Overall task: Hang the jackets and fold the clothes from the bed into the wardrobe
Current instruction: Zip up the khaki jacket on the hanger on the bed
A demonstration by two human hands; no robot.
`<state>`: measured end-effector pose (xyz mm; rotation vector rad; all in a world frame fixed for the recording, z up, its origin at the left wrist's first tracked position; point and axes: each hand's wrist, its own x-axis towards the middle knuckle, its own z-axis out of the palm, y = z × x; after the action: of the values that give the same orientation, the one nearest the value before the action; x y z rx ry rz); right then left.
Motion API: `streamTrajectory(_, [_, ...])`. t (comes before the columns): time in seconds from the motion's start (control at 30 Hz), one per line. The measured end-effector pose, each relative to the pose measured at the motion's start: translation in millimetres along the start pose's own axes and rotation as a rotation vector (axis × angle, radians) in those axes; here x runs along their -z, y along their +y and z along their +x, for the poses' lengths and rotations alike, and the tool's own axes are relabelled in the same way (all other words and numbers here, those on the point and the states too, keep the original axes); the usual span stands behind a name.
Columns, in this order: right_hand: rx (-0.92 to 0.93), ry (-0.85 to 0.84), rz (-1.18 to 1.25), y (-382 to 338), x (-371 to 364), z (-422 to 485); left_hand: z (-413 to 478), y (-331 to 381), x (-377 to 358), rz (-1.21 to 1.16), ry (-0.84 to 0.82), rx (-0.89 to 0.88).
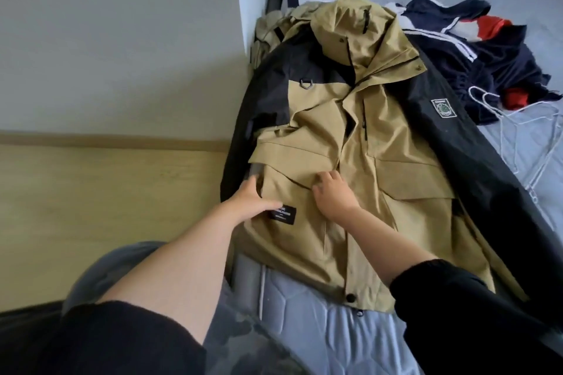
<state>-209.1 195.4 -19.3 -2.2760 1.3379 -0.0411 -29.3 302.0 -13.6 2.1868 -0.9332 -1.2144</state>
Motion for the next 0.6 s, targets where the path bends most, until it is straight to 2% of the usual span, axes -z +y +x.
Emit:
streamTrajectory(0.07, [-0.013,-0.009,0.016,2,2,4,4,-10,4,0.048,0.068,-0.008])
streamTrajectory(0.13, [-0.006,-0.022,0.032,4,4,5,5,-19,4,-0.032,0.091,0.023])
streamTrajectory(0.3, [0.003,-0.06,0.091,12,7,5,6,-13,19,-0.323,-0.003,0.104])
streamTrajectory(0.4, [-0.004,-0.061,0.098,12,9,3,2,-10,24,-0.281,-0.12,0.174])
streamTrajectory(0.47, [0.028,0.02,0.136,4,9,-1,2,-14,24,-0.211,-0.116,0.116])
streamTrajectory(0.53, [0.13,0.134,0.226,-10,14,-5,-1,-8,29,-0.249,-0.124,0.035])
streamTrajectory(0.6, [0.267,0.126,0.276,-28,27,-5,-9,8,38,-0.315,-0.156,-0.069])
